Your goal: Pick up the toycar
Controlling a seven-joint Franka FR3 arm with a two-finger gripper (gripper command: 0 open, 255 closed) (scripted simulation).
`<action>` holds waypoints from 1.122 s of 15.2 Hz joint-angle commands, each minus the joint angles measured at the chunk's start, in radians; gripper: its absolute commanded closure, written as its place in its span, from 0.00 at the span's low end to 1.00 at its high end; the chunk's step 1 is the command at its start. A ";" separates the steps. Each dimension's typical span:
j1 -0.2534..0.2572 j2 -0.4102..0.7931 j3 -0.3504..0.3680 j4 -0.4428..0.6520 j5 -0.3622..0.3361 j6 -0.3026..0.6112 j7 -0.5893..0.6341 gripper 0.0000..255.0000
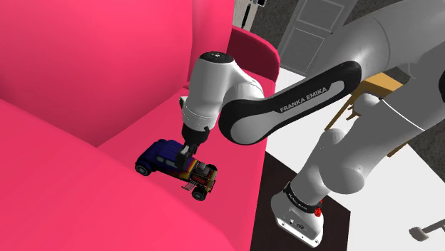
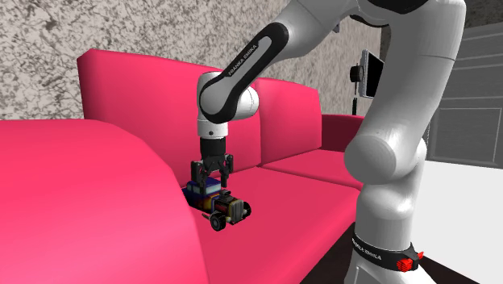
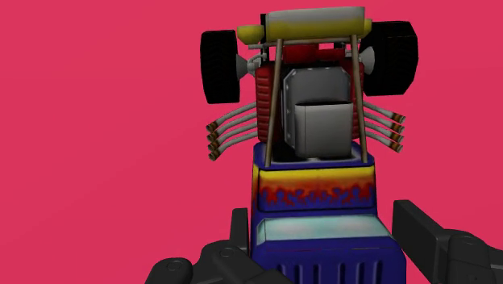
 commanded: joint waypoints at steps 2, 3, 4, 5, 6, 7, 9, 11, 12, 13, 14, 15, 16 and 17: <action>0.002 -0.018 -0.005 0.012 0.008 -0.030 -0.008 1.00; 0.003 -0.028 -0.007 0.018 0.012 -0.046 -0.011 1.00; 0.004 -0.037 -0.009 0.024 0.015 -0.061 -0.015 1.00; 0.005 -0.047 -0.011 0.030 0.019 -0.076 -0.018 1.00; 0.006 -0.056 -0.013 0.037 0.021 -0.091 -0.020 1.00; 0.007 -0.064 -0.016 0.044 0.024 -0.107 -0.023 1.00; 0.009 -0.081 -0.020 0.058 0.029 -0.137 -0.028 1.00; 0.010 -0.096 -0.025 0.074 0.033 -0.166 -0.032 1.00; 0.010 -0.103 -0.027 0.082 0.034 -0.181 -0.034 1.00; 0.011 -0.110 -0.029 0.090 0.036 -0.196 -0.036 1.00; 0.011 -0.116 -0.031 0.098 0.037 -0.211 -0.038 1.00; 0.012 -0.123 -0.033 0.107 0.038 -0.225 -0.039 1.00; 0.012 -0.124 -0.034 0.108 0.038 -0.228 -0.039 1.00; 0.012 -0.124 -0.034 0.108 0.038 -0.228 -0.039 1.00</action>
